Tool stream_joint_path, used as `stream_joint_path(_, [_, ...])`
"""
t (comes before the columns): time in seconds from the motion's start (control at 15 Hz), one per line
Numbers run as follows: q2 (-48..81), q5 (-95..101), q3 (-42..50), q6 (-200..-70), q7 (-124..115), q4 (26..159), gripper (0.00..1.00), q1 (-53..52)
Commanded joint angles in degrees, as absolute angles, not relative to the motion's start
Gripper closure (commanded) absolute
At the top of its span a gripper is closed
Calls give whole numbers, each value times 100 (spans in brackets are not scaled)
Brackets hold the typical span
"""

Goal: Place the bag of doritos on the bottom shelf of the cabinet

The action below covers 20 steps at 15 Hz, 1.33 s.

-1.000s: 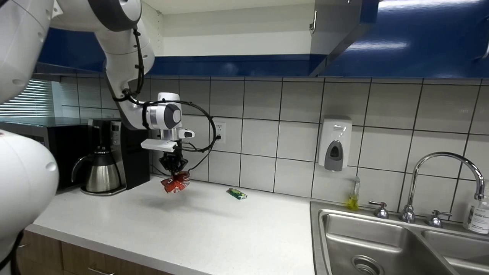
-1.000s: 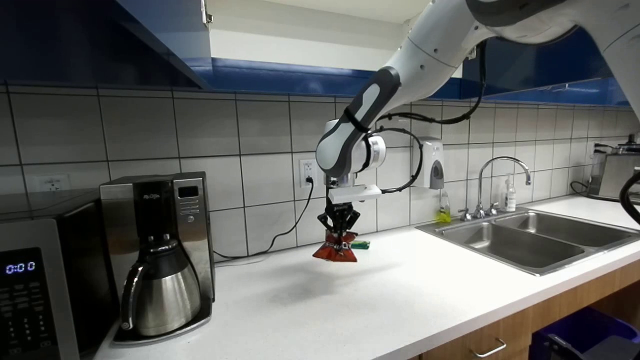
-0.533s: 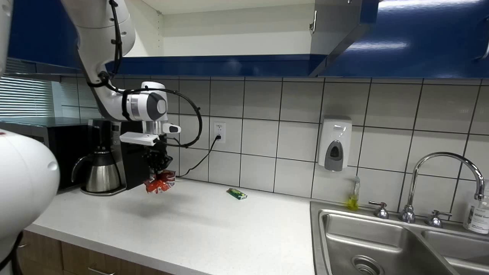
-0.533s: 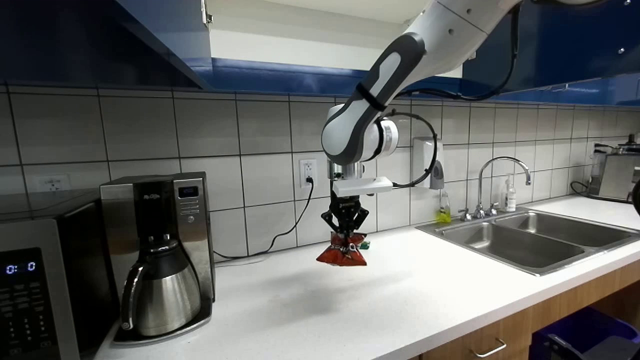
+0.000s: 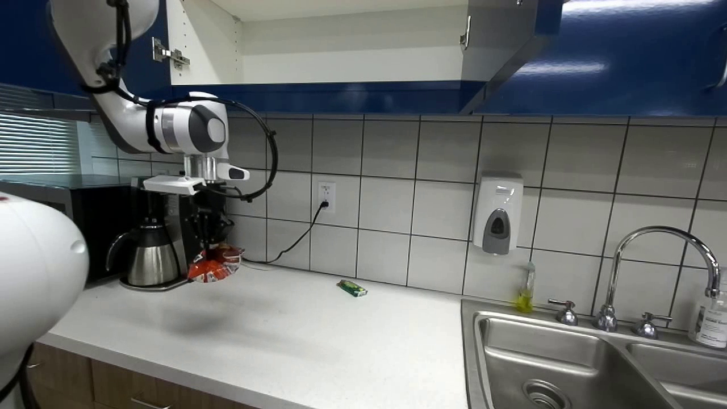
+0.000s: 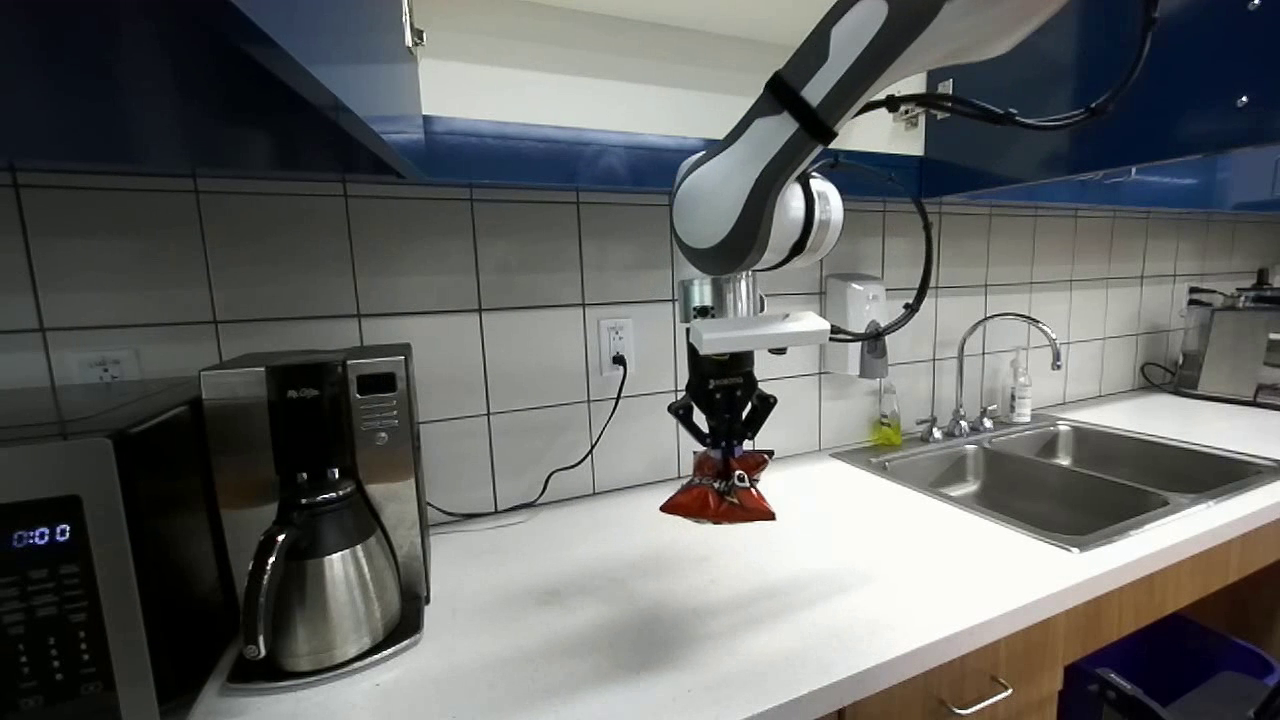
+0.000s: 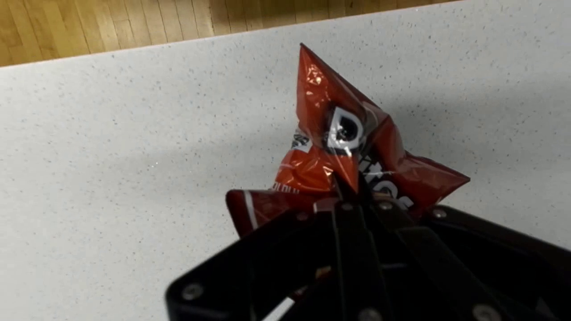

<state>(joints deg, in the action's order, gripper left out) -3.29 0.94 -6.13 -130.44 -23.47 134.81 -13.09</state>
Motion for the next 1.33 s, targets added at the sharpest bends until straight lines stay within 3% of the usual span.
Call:
stream_joint_path(0.0, [-1036, 16, -780, -12651, -2570, 13848, 100, -1132])
stream_joint_path(1.27, [-1929, 320, -1030, -10272, -2583, 11815, 100, -769])
